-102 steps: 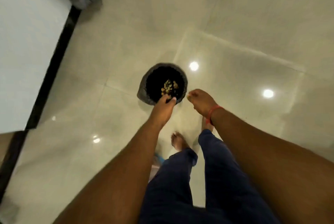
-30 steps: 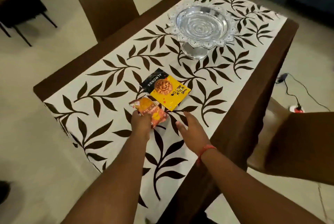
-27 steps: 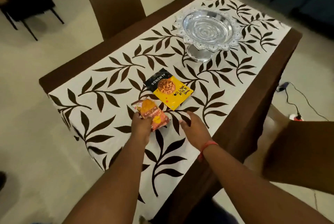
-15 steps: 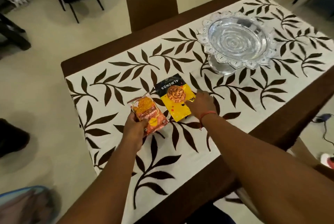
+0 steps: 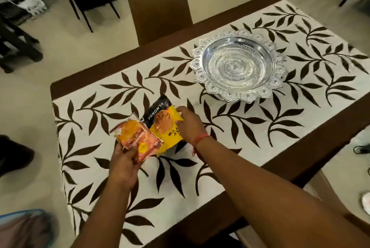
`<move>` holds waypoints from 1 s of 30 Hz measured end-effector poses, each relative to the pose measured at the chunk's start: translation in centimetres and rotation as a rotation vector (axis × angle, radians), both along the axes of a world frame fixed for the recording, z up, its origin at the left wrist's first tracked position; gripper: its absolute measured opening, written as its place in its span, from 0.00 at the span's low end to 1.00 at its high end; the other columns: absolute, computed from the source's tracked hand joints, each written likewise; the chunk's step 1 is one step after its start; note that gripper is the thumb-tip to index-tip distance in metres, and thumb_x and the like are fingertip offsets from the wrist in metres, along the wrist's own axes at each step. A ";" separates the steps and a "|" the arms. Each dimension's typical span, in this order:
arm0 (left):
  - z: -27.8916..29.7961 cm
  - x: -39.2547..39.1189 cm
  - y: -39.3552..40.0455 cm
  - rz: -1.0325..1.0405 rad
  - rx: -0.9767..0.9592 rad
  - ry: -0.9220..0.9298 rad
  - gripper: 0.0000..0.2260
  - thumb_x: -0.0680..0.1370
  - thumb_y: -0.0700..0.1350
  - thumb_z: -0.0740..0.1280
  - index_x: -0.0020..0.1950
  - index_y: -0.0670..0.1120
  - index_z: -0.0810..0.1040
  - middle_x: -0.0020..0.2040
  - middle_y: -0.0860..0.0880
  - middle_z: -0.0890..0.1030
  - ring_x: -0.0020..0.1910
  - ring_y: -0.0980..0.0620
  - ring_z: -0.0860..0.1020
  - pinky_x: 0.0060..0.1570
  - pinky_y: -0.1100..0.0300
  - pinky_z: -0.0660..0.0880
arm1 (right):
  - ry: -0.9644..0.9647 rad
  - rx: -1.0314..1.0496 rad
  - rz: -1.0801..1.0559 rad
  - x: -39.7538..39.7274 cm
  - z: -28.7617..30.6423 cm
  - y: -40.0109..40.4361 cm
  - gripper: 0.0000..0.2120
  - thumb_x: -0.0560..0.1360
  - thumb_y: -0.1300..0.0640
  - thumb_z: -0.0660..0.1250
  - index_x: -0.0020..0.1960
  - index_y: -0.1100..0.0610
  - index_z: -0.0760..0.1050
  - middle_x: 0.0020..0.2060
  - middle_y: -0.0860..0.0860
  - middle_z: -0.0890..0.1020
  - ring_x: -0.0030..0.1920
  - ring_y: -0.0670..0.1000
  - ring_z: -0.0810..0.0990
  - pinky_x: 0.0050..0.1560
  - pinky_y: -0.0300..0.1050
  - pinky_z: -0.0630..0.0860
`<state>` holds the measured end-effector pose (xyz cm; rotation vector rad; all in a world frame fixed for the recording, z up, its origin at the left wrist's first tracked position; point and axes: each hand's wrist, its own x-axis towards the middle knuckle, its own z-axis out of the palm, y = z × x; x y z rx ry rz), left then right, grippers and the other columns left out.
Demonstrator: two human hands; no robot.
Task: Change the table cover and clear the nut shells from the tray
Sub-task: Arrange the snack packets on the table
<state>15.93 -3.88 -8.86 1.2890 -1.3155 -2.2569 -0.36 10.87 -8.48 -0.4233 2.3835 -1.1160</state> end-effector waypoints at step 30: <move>10.3 -29.1 12.2 -0.565 -0.342 -0.129 0.11 0.78 0.35 0.67 0.58 0.47 0.75 0.52 0.45 0.82 0.48 0.45 0.83 0.47 0.48 0.83 | 0.275 0.216 -0.242 -18.8 9.2 16.1 0.22 0.76 0.64 0.65 0.70 0.61 0.69 0.64 0.62 0.76 0.64 0.62 0.74 0.60 0.49 0.71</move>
